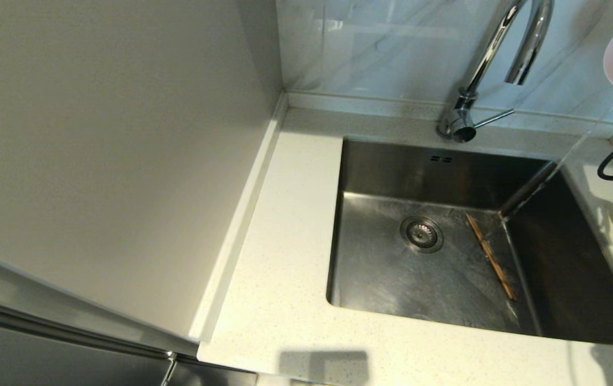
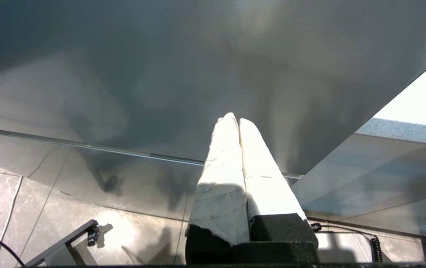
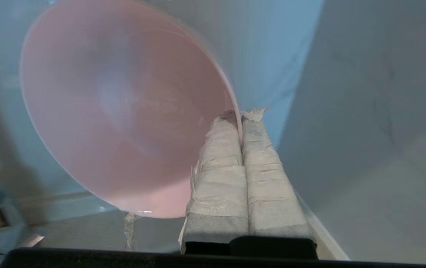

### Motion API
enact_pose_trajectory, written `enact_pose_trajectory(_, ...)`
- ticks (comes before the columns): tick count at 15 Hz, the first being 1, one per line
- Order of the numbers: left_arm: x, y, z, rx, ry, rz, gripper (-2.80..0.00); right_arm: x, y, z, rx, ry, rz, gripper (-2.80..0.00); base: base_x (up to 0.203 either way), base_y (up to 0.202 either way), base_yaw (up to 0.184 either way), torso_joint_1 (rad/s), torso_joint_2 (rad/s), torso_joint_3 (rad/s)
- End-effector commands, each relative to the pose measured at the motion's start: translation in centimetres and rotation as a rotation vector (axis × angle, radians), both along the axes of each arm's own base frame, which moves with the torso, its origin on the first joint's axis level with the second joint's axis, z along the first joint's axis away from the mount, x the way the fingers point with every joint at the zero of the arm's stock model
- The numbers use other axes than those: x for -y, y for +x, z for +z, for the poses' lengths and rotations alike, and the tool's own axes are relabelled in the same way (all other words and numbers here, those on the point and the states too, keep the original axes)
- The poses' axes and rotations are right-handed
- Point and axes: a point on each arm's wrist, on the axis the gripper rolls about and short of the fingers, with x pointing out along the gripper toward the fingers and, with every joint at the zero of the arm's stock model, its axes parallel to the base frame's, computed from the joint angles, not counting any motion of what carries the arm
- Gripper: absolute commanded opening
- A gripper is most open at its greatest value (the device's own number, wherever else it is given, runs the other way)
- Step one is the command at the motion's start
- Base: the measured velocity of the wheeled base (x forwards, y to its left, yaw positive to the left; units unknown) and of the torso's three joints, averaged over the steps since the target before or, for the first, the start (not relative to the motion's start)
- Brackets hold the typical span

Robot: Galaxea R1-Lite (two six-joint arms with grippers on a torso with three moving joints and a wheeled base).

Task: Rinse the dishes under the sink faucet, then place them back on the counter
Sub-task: Put a bowl back to the table from the sink

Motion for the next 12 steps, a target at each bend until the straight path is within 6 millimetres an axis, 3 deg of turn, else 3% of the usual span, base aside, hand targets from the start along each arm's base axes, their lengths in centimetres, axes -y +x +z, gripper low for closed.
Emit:
enact_pose_trajectory(1, 0.0, 0.0, 0.0, 0.004, 0.000, 0.001, -2.80, 0.0, 0.0, -1.1, -0.029, -0.002, 0.008, -2.80, 0.000, 0.000, 0.000, 0.000, 0.00, 0.000)
enact_pose_trajectory(4, 0.0, 0.0, 0.0, 0.004, 0.000, 0.001, -2.80, -0.3, -0.4, -6.0, -0.217, 0.023, 0.021, -2.80, 0.000, 0.000, 0.000, 0.000, 0.00, 0.000)
enact_pose_trajectory(6, 0.0, 0.0, 0.0, 0.004, 0.000, 0.001, -2.80, -0.5, -0.6, -7.5, -0.274, 0.023, 0.041, -2.80, 0.000, 0.000, 0.000, 0.000, 0.00, 0.000)
enact_pose_trajectory(7, 0.0, 0.0, 0.0, 0.004, 0.000, 0.001, -2.80, -0.5, -0.5, -6.7, -0.248, 0.014, 0.042, -2.80, 0.000, 0.000, 0.000, 0.000, 0.00, 0.000)
enact_pose_trajectory(10, 0.0, 0.0, 0.0, 0.004, 0.000, 0.001, -2.80, -0.3, 0.3, -0.8, -0.042, -0.048, 0.037, -2.80, 0.000, 0.000, 0.000, 0.000, 0.00, 0.000)
enact_pose_trajectory(12, 0.0, 0.0, 0.0, 0.004, 0.000, 0.001, -2.80, -0.3, 0.3, -0.5, -0.032, -0.053, 0.039, -2.80, 0.000, 0.000, 0.000, 0.000, 0.00, 0.000)
